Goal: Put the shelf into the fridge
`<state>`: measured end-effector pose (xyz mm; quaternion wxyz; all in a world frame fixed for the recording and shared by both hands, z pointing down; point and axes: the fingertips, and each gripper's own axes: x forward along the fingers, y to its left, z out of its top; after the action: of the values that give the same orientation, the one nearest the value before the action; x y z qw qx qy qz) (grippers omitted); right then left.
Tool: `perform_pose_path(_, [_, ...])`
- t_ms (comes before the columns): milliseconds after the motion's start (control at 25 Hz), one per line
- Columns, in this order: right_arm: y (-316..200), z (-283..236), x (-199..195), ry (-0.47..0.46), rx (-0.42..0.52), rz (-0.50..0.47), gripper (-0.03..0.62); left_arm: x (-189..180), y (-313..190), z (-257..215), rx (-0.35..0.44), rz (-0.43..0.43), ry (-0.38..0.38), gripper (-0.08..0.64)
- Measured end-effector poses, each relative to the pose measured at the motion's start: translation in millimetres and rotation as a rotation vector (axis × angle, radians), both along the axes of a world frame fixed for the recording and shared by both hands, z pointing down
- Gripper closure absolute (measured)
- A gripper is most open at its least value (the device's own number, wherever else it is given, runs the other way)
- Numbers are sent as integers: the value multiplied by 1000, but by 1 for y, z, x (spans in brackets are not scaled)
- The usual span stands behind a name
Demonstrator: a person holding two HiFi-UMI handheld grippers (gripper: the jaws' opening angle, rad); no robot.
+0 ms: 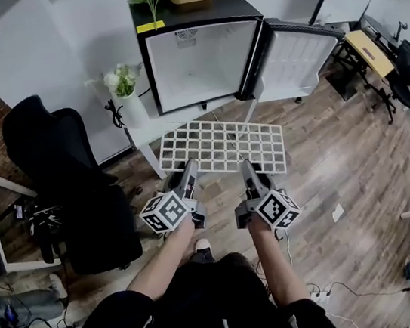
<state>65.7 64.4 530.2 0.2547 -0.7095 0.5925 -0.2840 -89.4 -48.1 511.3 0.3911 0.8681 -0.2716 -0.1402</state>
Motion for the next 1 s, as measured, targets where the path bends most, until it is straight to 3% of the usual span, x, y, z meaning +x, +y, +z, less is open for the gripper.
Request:
perform_pose_path(480, [-84,-1,23,-3,7,-95,410,13,-68,3,-12,-101,-5,430])
perform_pose_path(1000, [-175,3,88,-28,2,-260,411,66,-134,2,-28,-256,-23,430])
